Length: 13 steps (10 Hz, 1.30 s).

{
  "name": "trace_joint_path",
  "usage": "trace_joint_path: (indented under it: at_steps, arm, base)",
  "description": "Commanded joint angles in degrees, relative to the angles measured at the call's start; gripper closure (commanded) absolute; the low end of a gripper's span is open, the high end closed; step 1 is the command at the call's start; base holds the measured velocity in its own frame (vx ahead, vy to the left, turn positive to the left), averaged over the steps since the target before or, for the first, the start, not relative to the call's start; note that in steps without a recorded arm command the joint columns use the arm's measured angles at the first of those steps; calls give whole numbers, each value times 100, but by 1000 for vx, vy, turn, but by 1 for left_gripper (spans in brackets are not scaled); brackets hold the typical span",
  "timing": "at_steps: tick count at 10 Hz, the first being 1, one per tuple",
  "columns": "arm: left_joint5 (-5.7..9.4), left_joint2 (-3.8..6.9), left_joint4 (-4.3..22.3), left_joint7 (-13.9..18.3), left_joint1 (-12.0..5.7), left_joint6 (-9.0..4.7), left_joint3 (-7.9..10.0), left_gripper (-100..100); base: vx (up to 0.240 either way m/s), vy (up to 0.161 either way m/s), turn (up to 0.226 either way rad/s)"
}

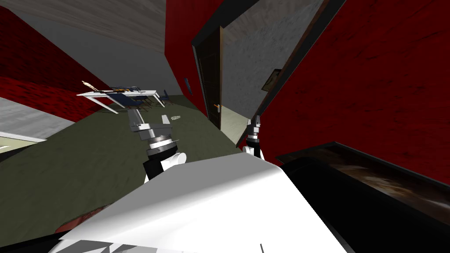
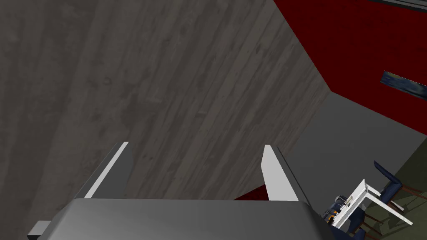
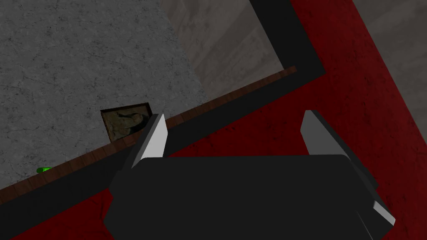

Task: Push the door open

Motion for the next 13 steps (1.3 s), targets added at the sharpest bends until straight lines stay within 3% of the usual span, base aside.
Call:
trace_joint_path:
  at_steps: [1, 9, 13]
  arm:
    - [-24, 93, 167, 14, -93, 1, -26, -100]
    - [-138, 407, 977, 81, -542, 3, -151, -100]
    - [-186, 496, 1317, 109, -731, 4, -204, -100]
  base:
    - [144, -19, -72]
    - [102, 51, -66]
    - [90, 50, -53]
